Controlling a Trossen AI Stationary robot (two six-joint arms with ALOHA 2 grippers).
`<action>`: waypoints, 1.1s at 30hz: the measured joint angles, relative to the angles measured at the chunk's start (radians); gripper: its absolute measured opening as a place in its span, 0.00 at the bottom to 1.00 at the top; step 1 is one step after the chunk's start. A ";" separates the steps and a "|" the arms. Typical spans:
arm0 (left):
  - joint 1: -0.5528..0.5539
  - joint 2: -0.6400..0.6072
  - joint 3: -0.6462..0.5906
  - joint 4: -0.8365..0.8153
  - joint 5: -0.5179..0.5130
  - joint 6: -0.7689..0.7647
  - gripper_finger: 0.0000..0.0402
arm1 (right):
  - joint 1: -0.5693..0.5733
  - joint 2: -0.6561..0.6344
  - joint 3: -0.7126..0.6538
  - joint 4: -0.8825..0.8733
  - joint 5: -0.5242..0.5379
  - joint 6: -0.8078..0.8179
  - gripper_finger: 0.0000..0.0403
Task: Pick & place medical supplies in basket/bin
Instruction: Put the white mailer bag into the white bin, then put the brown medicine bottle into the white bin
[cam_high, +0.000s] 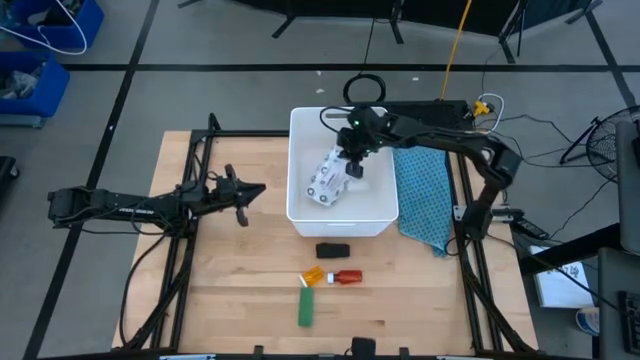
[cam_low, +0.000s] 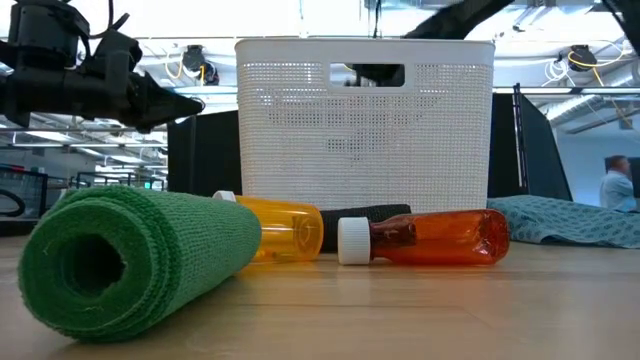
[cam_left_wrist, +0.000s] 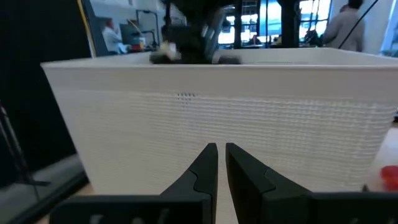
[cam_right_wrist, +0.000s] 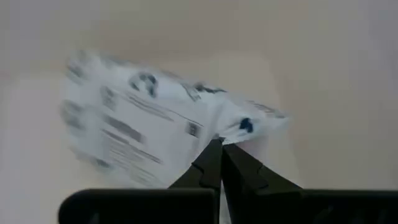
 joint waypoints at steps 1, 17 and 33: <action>0.000 0.000 0.000 0.002 -0.004 0.013 0.09 | -0.012 0.016 0.000 -0.009 -0.002 0.000 0.00; 0.000 0.000 0.000 -0.008 -0.005 0.044 0.09 | -0.024 0.020 0.000 0.033 -0.003 -0.052 0.23; 0.000 0.000 0.000 -0.015 -0.005 0.029 0.09 | 0.090 -0.399 0.000 0.034 -0.206 -0.058 0.18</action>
